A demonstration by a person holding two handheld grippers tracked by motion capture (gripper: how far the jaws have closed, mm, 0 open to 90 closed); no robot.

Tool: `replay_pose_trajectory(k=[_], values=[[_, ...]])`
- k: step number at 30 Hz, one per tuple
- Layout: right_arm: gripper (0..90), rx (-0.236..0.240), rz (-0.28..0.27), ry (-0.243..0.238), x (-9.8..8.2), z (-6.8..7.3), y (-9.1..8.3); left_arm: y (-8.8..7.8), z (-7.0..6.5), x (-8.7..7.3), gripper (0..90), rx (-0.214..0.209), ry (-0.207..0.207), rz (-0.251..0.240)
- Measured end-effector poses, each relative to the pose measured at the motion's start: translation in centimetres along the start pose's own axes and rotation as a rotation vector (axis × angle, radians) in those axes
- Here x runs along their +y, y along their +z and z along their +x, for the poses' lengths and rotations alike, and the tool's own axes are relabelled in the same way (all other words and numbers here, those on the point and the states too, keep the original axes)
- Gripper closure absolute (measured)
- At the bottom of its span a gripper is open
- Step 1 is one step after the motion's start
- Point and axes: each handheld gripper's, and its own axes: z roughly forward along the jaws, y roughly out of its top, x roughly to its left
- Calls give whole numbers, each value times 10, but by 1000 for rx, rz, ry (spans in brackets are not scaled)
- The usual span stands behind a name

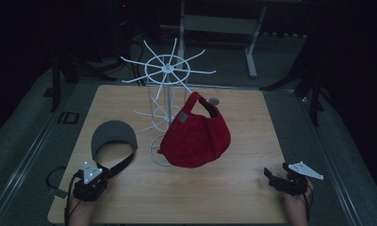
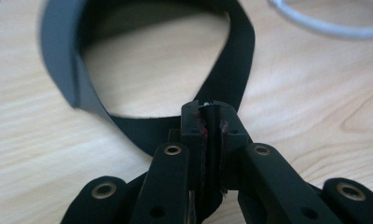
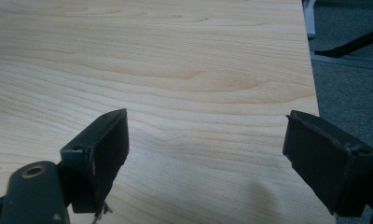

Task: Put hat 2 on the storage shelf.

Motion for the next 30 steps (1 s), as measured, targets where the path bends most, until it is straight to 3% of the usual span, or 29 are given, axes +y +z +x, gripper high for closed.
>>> replay_pose_trajectory(k=[6, 11, 16, 21, 25, 30], values=[[141, -3, 1, 0, 0, 0, 0, -21, 9, 12, 853, -31, -7, -87], [141, -5, 0, -1, 0, 0, 0, -38, 15, 28, 854, -39, 12, -155], [141, -3, -5, 3, 0, 0, 0, -50, 18, 45, 854, -55, 47, -204], [141, 0, -7, 4, 0, 0, 0, -60, 23, 63, 854, -74, 49, -244], [141, 0, -7, 7, 0, 0, 0, -66, 30, 76, 854, -70, 60, -271], [141, -1, -5, 6, 0, 0, 0, -74, 41, 98, 854, -35, 49, -286]])
